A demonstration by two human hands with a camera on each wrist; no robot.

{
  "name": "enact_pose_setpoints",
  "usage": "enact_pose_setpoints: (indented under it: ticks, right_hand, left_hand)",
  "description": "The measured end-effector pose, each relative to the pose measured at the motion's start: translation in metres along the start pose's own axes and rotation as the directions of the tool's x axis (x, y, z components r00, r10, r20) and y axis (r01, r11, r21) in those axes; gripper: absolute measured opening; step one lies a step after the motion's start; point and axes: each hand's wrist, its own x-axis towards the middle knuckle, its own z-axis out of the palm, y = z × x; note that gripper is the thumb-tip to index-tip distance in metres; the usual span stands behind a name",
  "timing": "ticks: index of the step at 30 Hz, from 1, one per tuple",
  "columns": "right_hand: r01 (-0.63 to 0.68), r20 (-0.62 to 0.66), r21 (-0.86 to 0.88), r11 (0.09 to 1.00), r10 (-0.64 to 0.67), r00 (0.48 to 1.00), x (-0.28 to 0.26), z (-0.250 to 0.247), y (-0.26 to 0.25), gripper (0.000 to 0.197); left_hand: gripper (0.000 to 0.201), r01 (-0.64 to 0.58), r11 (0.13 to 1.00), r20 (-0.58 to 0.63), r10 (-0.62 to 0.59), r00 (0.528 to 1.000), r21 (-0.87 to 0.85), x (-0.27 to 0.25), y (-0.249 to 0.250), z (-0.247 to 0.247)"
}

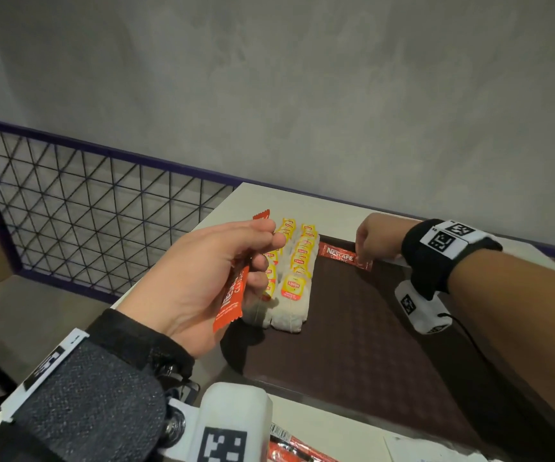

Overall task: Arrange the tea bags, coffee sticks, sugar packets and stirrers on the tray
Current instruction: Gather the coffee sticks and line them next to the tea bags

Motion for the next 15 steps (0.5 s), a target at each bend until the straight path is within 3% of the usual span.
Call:
enact_pose_setpoints:
  ticks: [9, 15]
  right_hand:
    - [0.087, -0.083, 0.063, 0.994, -0.082, 0.993, 0.0037, -0.0003, 0.0043, 0.019]
    - [0.147, -0.067, -0.002, 0.989, -0.147, 0.987, 0.0062, 0.0086, -0.0047, 0.012]
  left_hand:
    - [0.013, 0.011, 1.0, -0.021, -0.011, 1.0, 0.001, 0.0002, -0.0008, -0.001]
    - [0.011, 0.014, 1.0, -0.033, -0.014, 0.999, 0.016, 0.001, -0.0026, -0.0004]
